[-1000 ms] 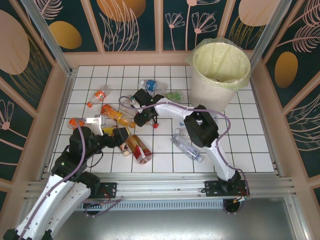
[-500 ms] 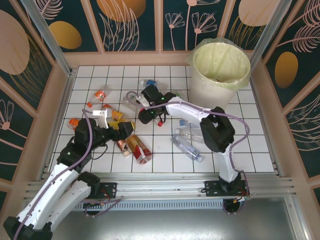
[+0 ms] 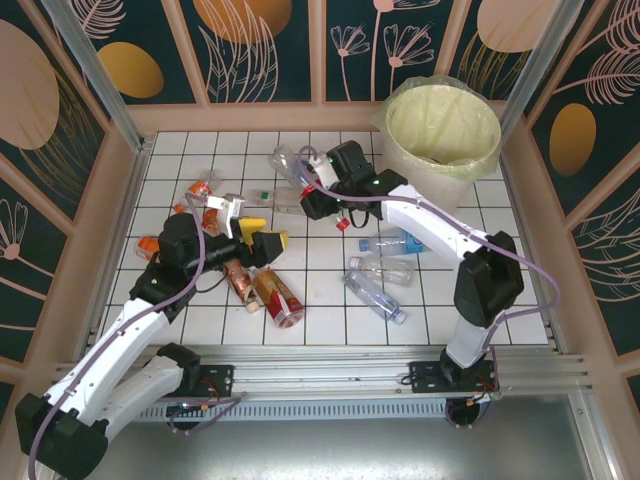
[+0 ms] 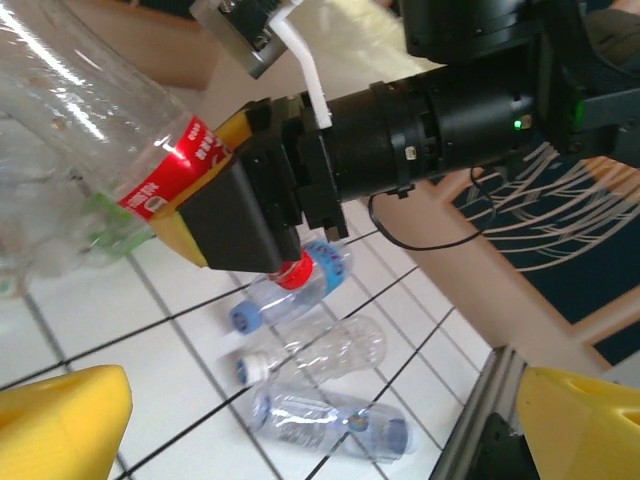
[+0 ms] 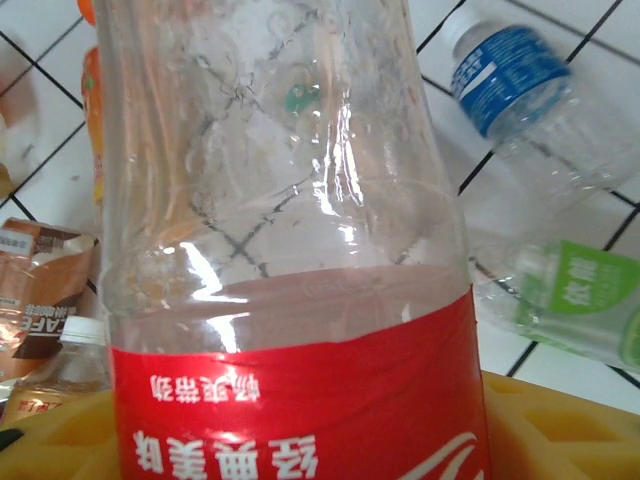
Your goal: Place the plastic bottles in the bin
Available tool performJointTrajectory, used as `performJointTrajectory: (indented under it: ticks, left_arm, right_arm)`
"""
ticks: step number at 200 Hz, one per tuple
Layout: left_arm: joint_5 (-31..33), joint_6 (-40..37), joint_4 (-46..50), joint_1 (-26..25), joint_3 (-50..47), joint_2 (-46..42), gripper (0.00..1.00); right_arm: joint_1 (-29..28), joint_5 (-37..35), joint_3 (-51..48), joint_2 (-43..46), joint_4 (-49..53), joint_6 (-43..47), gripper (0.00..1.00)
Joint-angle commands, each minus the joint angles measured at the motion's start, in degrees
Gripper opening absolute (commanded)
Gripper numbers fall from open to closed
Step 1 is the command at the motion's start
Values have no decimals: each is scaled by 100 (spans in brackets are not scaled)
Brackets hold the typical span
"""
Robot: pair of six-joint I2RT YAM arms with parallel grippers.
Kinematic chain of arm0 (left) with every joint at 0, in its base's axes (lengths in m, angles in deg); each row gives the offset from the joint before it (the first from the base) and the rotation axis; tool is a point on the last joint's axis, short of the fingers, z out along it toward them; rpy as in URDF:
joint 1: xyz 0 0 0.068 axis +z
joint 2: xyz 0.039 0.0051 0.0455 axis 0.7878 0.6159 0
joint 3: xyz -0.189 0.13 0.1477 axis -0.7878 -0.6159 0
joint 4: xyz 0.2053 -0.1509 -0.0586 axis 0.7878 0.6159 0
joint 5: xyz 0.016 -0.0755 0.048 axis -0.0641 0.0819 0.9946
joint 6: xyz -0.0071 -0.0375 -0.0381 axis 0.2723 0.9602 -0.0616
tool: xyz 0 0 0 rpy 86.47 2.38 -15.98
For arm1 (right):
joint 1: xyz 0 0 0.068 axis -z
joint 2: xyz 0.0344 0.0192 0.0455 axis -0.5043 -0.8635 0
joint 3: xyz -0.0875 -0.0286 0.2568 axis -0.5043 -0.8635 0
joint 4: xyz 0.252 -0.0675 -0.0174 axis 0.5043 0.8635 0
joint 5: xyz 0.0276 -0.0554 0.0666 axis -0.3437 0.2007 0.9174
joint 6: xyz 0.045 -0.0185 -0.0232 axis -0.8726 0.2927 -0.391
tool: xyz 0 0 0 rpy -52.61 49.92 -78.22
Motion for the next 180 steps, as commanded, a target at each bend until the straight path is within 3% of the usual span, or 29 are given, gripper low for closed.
performJointTrajectory:
  ticks: [1, 59, 133, 180]
  left_arm:
    - [-537, -28, -1080, -36, -107, 43, 98]
    - [-944, 105, -1822, -36, -493, -173, 99]
    - [-87, 279, -2244, -36, -889, -736, 99]
    - [-26, 420, -2487, -36, -1031, -845, 99]
  right_arm:
    - [101, 105, -108, 412, -105, -142, 64]
    - [265, -32, -1, 997, -242, -347, 64]
    - [525, -881, 133, 1834, -544, -469, 61]
    - [1053, -1248, 281, 2139, -776, -548, 62]
